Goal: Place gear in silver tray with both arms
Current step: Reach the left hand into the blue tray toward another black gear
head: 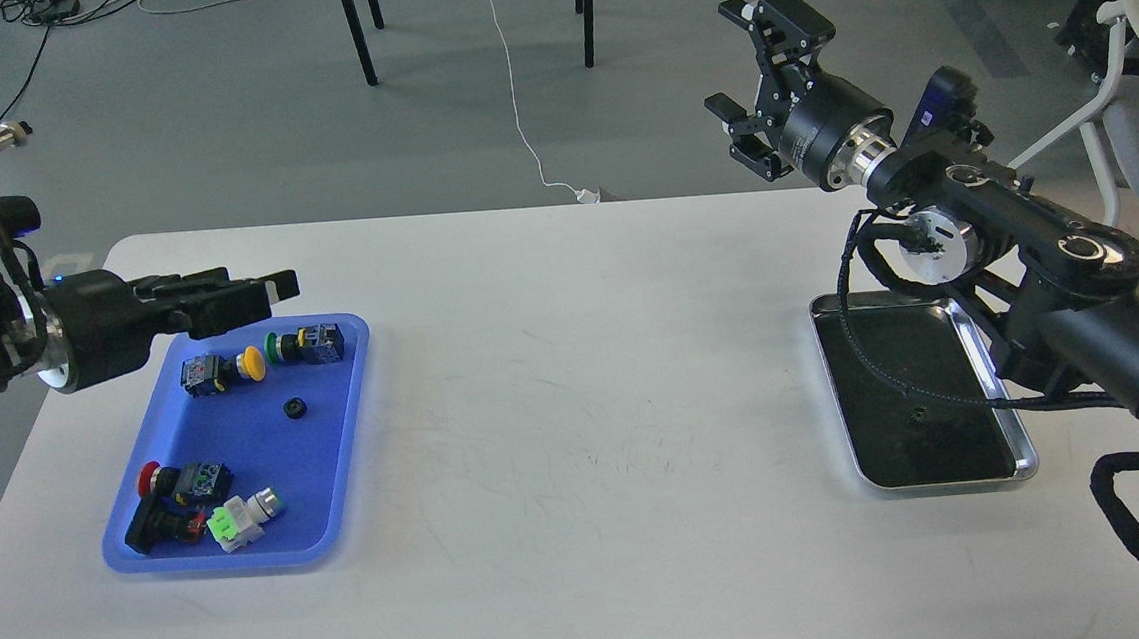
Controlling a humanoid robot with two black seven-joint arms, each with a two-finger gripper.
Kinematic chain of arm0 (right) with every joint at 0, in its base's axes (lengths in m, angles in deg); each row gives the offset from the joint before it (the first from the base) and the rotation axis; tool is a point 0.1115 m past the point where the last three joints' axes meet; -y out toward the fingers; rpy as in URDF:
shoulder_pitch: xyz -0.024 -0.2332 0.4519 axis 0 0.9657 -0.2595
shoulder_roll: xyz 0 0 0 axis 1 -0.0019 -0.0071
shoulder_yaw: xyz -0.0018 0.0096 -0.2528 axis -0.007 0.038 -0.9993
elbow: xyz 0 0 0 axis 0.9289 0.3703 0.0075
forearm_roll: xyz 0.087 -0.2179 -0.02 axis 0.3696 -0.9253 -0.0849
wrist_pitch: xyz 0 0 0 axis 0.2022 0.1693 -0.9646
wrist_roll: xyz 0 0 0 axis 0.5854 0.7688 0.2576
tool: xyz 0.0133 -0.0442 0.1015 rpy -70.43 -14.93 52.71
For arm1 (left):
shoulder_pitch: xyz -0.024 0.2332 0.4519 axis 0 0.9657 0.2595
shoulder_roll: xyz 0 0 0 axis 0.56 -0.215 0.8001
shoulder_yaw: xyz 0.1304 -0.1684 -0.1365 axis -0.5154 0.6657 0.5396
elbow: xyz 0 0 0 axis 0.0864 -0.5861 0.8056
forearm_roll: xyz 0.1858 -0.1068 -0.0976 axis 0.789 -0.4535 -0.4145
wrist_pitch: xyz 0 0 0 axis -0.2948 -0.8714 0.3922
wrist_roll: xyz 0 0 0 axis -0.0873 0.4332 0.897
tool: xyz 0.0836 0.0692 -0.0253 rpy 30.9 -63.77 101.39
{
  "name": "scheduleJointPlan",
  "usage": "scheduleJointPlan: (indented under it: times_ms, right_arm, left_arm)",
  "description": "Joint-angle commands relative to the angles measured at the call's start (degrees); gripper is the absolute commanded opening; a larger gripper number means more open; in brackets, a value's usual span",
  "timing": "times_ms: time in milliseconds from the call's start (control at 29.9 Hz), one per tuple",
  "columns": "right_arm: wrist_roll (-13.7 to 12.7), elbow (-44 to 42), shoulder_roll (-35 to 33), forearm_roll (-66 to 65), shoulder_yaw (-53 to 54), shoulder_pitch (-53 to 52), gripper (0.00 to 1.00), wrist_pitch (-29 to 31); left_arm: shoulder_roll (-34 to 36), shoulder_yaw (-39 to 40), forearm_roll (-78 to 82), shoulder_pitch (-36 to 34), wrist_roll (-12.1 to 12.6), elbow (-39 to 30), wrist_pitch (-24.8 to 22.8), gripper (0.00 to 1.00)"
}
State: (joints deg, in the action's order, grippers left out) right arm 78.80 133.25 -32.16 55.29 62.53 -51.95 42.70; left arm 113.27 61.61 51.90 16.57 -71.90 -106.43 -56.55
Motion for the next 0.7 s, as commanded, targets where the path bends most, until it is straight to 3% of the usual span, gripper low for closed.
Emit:
scheduleJointPlan:
  times_ms: [0, 167, 268, 401, 669]
  right_arm:
    - [0.06, 0.19, 0.44, 10.76, 6.16, 2.31, 0.99, 0.11]
    - [0.06, 0.45, 0.44, 17.72, 11.97, 5.03, 0.99, 0.72]
    - [0.06, 1.07, 0.18, 17.73, 13.29, 6.79, 0.99, 0.81]
    - [-0.03, 3.53, -0.52, 17.73, 13.73, 9.42, 0.99, 0.81]
    - [0.15, 4.32, -1.23, 17.73, 14.08, 10.57, 0.99, 0.73]
  left_arm:
    - [-2.5, -1.63, 13.19, 0.08, 0.0, 0.05, 2.19, 0.98]
    - [-4.88, -5.66, 23.12, 0.17, 0.0, 3.03, 5.71, 0.97]
    - [-7.59, -7.78, 28.92, 0.17, -0.34, 6.37, 7.2, 0.88]
    - [-10.24, -9.54, 31.67, 0.26, -2.19, 10.33, 9.4, 0.84]
    - [-15.95, -10.6, 30.79, 0.26, -3.25, 20.35, 10.02, 0.58]
